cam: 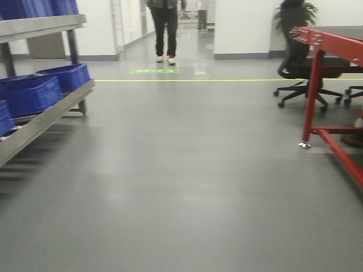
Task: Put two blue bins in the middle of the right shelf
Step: 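Drive the base along the aisle past the red table holding both bins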
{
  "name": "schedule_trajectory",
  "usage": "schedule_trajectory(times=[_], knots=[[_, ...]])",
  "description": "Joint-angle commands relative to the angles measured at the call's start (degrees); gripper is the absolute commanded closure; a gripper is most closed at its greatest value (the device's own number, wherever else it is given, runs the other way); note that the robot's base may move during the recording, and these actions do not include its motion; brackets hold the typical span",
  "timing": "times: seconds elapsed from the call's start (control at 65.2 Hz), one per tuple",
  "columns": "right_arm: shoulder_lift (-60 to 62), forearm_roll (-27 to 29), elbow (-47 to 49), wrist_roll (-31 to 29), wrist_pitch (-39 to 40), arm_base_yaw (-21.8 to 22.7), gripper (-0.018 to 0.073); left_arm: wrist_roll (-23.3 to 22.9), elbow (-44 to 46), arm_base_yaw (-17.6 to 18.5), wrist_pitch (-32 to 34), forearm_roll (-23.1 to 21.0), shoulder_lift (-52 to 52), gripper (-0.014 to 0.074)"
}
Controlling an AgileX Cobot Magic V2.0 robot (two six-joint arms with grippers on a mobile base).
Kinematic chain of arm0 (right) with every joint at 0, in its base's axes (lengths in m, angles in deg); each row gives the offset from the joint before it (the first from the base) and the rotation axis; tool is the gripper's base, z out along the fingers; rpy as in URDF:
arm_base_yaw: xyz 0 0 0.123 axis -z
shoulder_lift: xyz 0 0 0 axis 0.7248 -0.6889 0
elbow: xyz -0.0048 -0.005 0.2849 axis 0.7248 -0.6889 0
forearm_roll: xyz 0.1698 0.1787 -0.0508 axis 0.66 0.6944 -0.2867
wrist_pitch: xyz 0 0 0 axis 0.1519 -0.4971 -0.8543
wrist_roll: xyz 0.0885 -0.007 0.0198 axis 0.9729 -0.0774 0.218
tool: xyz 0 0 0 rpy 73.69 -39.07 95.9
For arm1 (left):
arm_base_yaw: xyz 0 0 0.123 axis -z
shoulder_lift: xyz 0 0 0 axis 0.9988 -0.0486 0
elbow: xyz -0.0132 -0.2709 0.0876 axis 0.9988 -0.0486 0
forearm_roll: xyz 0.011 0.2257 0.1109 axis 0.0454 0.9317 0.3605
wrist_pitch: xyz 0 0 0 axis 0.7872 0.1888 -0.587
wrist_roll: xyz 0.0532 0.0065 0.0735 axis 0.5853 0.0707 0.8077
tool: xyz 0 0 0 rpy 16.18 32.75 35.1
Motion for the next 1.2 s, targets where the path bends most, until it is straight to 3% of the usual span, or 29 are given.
schedule_trajectory(times=[0.0,1.181], knots=[[1.0,3.0,1.0,-0.5,4.2,-0.2,0.0712,0.1,0.9,0.4,5.5,-1.7,1.0,0.0707],[1.0,3.0,1.0,-0.5,4.2,-0.2,0.0712,0.1,0.9,0.4,5.5,-1.7,1.0,0.0707]])
